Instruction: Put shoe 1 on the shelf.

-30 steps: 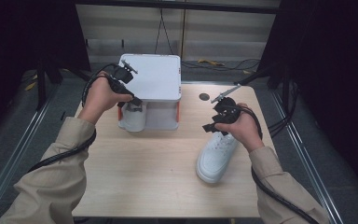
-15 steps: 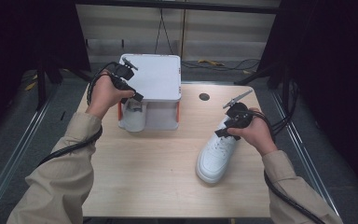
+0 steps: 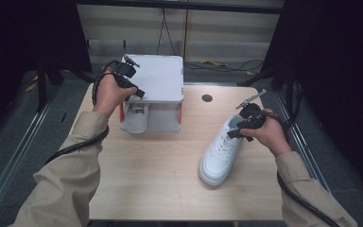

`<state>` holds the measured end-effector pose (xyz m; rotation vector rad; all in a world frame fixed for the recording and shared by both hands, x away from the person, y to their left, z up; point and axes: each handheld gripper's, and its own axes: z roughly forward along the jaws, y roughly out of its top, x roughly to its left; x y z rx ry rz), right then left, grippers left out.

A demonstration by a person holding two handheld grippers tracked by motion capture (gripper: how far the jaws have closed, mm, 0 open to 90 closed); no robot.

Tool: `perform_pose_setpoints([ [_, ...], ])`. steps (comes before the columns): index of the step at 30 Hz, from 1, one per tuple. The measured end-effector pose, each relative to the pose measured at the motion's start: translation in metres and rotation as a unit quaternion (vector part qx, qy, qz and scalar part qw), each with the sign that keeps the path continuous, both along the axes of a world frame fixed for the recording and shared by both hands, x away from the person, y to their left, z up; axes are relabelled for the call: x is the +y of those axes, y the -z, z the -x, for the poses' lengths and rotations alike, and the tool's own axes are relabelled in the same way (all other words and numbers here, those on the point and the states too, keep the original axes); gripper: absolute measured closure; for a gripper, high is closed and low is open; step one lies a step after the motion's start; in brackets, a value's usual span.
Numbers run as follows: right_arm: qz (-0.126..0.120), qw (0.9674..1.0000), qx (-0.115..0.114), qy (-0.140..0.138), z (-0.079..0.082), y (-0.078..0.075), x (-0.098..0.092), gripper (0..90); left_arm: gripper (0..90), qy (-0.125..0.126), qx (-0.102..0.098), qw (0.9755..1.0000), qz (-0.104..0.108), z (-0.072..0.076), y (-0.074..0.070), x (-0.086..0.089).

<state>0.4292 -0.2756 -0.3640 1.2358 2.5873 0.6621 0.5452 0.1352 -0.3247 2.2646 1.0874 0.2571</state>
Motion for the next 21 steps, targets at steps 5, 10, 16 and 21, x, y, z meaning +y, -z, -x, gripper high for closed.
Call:
perform_pose_setpoints([
  [5,0.006,1.0,0.001,-0.003,-0.001,-0.002,-0.004,39.2,82.1,-0.002,0.006,1.0,0.005,0.003,0.001,-0.003],
  [10,0.015,0.9998,0.014,-0.007,-0.003,-0.001,-0.002,38.3,87.7,0.0,0.0,1.0,-0.008,0.006,0.0,-0.009],
  [16,0.022,0.999,0.031,-0.025,-0.003,0.002,0.008,38.0,89.9,-0.003,0.0,1.0,0.006,0.007,0.002,-0.006],
  [21,0.027,0.9978,0.04,-0.045,-0.001,0.006,0.018,37.8,89.9,-0.005,0.002,0.9999,0.014,0.007,0.003,-0.004],
])
